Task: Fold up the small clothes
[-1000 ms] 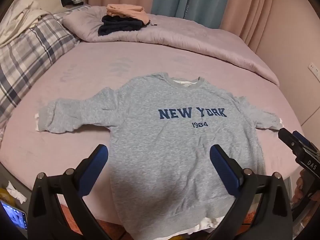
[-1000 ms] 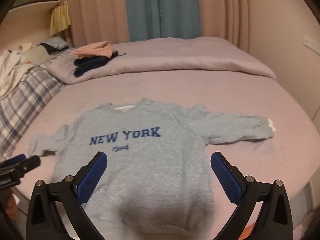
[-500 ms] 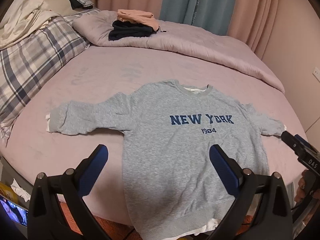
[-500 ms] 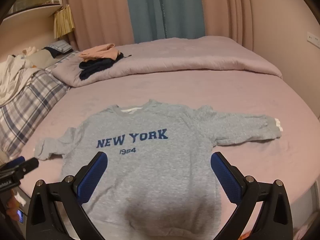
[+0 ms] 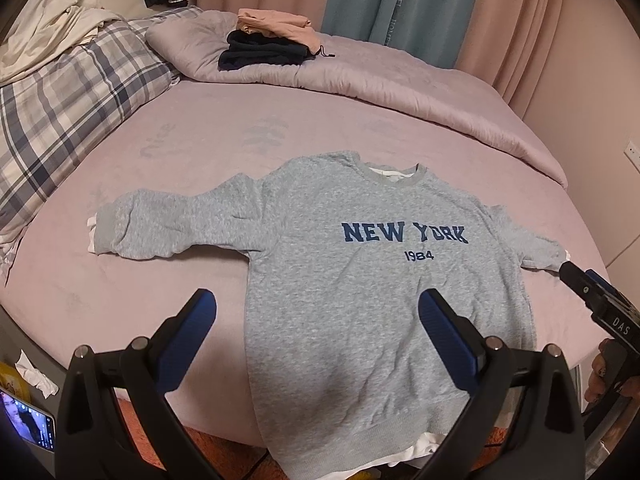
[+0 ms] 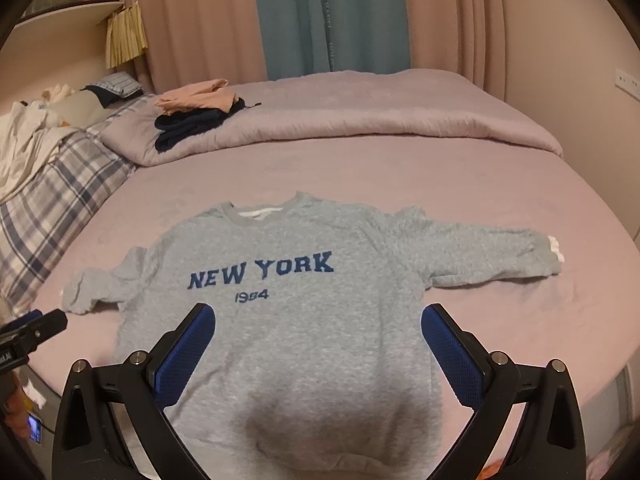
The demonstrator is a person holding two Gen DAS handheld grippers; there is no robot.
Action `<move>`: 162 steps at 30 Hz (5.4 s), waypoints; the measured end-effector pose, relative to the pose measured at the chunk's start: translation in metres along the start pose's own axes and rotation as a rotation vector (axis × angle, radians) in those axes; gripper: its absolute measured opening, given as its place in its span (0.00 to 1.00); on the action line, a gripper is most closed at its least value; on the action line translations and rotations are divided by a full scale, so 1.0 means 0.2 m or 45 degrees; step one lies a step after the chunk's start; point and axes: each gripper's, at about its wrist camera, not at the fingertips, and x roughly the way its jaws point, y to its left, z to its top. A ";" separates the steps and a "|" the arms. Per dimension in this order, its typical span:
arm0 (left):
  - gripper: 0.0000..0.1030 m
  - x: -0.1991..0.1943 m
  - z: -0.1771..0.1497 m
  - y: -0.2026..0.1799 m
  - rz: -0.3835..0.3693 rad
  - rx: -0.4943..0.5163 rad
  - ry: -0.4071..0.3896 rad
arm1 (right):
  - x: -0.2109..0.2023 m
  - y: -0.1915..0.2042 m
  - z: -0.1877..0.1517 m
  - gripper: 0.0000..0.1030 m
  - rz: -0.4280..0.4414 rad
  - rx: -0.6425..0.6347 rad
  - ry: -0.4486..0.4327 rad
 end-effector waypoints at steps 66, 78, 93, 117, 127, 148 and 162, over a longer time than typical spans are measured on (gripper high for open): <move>0.98 0.10 -0.05 -0.13 -0.106 0.092 0.140 | -0.07 -0.09 0.00 1.00 -0.012 0.100 -0.026; 0.97 0.14 -0.05 -0.14 -0.107 0.087 0.160 | -0.06 -0.16 -0.02 1.00 -0.025 0.144 -0.015; 0.94 0.20 -0.01 -0.11 -0.153 0.022 0.156 | -0.07 -0.34 -0.04 0.95 -0.073 0.312 -0.014; 0.74 0.37 -0.02 -0.17 -0.201 -0.127 0.268 | 0.24 -1.29 -0.04 0.75 -0.200 0.896 0.100; 0.74 0.29 -0.03 -0.14 -0.141 -0.191 0.222 | 0.57 -1.56 -0.04 0.63 -0.203 1.156 0.204; 0.74 0.24 -0.03 0.02 -0.159 -0.308 0.191 | 0.14 -1.18 0.32 0.19 -0.337 0.785 -0.138; 0.75 0.20 -0.01 0.08 -0.176 -0.303 0.154 | 0.03 -0.64 0.57 0.19 -0.012 0.418 -0.242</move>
